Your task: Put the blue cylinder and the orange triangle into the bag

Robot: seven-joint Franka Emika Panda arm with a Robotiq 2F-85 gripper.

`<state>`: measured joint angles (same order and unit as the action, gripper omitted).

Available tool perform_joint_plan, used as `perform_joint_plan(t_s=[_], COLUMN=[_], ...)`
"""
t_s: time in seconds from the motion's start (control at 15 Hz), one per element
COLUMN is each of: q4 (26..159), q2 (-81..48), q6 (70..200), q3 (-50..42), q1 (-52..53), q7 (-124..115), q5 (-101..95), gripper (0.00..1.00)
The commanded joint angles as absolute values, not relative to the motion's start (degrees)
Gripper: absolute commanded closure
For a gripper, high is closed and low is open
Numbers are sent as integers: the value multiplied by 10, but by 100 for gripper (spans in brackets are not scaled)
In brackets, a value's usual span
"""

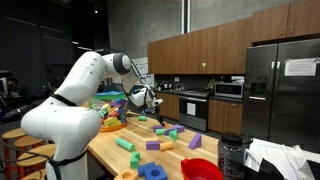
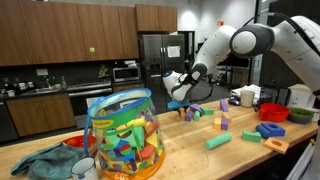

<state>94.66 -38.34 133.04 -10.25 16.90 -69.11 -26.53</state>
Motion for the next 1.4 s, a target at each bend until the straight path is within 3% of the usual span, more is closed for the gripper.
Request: perform_joint_plan(t_s=[0.0,0.67,1.0,1.33], q4=[952,967,973,1004], q2=[-369,-296,-259,-210], q6=[1322,1212,1136,1168], q3=[-101,-86,-40,9], q1=[172,189,173,146], q7=[-682,-649,-603,-545], q5=[-271,-332,-286,-175], gripper=[80,80,80,80])
